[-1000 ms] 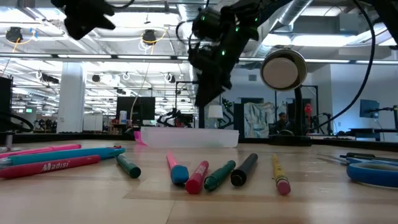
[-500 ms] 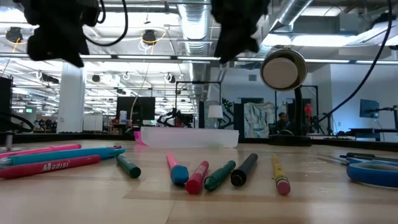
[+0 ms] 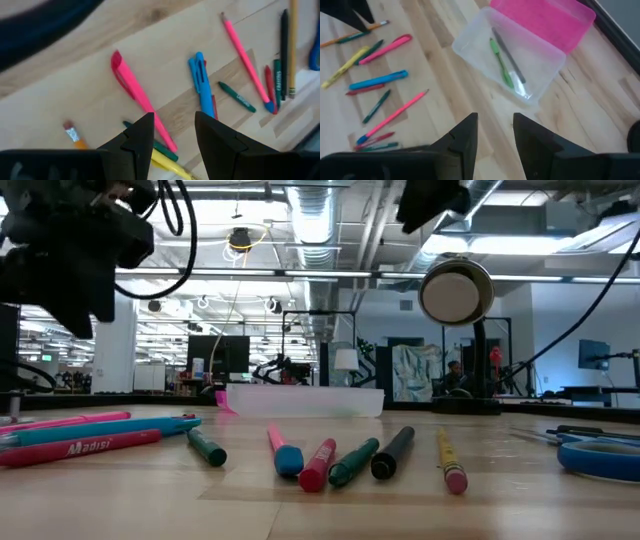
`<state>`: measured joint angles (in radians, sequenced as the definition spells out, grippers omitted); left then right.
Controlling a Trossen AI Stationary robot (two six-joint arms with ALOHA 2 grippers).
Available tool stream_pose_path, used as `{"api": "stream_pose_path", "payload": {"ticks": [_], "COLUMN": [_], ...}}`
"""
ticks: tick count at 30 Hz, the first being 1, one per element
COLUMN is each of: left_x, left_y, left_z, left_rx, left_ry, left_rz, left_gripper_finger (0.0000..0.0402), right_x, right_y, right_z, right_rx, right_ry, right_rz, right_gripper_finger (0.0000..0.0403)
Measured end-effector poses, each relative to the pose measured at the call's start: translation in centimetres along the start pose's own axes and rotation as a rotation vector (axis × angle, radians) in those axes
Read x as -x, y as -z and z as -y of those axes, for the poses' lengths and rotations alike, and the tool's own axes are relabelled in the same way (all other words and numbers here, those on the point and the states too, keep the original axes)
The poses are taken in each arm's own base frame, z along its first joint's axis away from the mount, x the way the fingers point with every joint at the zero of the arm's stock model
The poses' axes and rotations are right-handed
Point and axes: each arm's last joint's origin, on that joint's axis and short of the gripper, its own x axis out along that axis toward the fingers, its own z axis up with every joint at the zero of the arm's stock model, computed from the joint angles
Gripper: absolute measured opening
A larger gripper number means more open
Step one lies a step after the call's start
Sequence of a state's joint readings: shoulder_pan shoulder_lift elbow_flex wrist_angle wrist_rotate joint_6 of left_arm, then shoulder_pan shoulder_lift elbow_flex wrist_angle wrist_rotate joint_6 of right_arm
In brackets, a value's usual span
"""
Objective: Pick & place school supplies into a supply box
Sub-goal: Put the pink pen into the pink supply box
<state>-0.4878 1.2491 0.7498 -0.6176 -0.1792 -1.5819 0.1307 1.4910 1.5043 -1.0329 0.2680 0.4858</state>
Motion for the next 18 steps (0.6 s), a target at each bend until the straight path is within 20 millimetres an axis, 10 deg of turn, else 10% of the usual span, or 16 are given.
{"api": "stream_pose_path", "payload": {"ticks": [18], "left_x": [-5.4], "left_y": [2.1], "left_z": [1.0], "left_rx": [0.033], "left_ry": [-0.063], "left_rz": [-0.080], "left_gripper_finger": [0.0112], "right_x": [8.3], "right_y": [3.4], "right_z": [-0.6], "right_rx": [0.077], "right_ry": [-0.086], "right_rz": [0.191], "right_gripper_finger": [0.0116]}}
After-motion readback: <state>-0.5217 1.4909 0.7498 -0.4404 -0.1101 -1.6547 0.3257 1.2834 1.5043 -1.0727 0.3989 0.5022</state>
